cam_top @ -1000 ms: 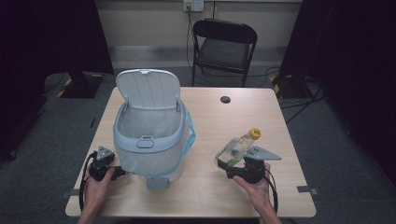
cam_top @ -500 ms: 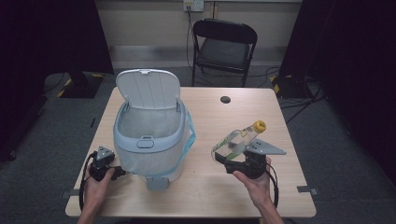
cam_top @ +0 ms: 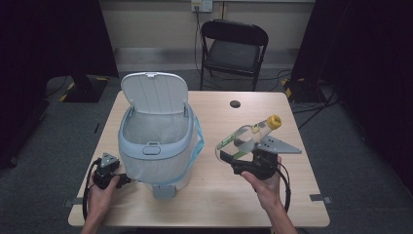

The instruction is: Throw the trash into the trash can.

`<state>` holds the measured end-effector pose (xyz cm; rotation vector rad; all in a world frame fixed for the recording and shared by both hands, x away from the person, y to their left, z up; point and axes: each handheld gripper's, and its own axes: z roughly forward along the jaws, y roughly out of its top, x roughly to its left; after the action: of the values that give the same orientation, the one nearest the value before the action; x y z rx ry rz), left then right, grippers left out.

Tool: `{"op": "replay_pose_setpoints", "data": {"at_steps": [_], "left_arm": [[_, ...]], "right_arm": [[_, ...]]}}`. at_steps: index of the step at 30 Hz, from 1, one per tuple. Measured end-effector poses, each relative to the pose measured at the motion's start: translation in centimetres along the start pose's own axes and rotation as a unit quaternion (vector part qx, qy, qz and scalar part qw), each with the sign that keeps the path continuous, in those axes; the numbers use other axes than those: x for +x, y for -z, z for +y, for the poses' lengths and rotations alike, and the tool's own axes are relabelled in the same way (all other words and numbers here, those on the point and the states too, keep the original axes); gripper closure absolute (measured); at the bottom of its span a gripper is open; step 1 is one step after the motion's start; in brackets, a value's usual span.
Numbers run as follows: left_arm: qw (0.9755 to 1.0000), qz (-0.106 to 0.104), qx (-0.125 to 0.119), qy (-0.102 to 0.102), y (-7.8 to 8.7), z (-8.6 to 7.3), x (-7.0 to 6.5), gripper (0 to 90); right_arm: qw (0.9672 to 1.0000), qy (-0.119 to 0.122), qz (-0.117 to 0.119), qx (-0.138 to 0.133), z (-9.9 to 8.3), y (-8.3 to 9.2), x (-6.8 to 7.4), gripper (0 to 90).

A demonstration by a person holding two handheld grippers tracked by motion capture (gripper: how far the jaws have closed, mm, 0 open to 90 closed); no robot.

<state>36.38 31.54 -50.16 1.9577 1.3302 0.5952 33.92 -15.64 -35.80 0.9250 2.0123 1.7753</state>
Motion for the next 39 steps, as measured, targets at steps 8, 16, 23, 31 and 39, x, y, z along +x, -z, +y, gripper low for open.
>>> {"op": "replay_pose_setpoints", "data": {"at_steps": [8,16,23,31,39], "left_arm": [[1.0000,0.000,0.000,0.000,0.0,0.0,0.0,25.2],[1.0000,0.000,0.000,0.000,0.0,0.0,0.0,25.1],[1.0000,0.000,0.000,0.000,0.0,0.0,0.0,25.1],[1.0000,0.000,0.000,0.000,0.0,0.0,0.0,25.1],[1.0000,0.000,0.000,0.000,0.0,0.0,0.0,25.1]], "right_arm": [[0.9998,0.012,0.011,-0.012,1.7,0.1,0.7,27.9],[0.9992,0.013,0.021,-0.030,3.3,-0.3,1.1,27.9],[0.9987,0.014,0.031,-0.039,4.2,-0.9,1.4,27.9],[0.9976,0.017,0.047,-0.049,6.1,-2.0,1.8,27.9],[0.9958,0.029,0.066,-0.055,8.0,-3.4,2.9,27.9]]}}
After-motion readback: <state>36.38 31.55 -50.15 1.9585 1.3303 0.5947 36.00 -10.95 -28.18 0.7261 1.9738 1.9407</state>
